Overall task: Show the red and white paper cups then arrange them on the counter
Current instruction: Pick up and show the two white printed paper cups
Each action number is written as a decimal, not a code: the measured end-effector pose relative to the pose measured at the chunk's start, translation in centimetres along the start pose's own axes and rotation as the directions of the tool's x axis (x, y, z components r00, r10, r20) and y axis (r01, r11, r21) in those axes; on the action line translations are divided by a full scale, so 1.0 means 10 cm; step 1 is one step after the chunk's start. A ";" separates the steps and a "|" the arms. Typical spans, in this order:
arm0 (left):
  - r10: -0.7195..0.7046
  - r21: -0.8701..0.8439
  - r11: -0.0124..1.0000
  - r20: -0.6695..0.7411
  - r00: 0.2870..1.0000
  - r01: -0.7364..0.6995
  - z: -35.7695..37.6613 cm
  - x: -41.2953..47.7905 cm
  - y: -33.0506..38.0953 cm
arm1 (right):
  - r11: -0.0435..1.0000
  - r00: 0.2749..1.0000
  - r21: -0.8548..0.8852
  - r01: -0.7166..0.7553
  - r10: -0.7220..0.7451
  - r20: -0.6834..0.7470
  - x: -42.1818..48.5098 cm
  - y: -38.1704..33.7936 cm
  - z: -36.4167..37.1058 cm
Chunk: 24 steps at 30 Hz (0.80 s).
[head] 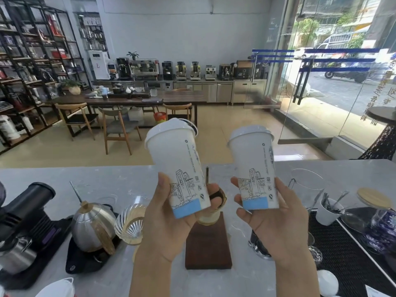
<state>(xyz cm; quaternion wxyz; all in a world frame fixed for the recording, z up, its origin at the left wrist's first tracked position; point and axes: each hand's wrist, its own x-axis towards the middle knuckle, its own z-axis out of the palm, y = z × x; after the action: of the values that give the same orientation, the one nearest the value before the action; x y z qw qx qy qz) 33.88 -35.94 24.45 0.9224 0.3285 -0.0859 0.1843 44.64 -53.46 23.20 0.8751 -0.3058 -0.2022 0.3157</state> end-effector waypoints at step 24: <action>-0.009 0.090 0.996 -0.088 0.996 0.017 -0.13 0.06 -0.01 | 0.992 0.997 0.112 -0.066 0.060 0.050 0.08 0.08 0.00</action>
<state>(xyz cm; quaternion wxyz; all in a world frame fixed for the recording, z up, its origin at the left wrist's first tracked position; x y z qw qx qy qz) 34.57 -35.02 23.56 0.9106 0.3620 -0.0348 0.1964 44.83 -52.43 22.82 0.8758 -0.2545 -0.1944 0.3612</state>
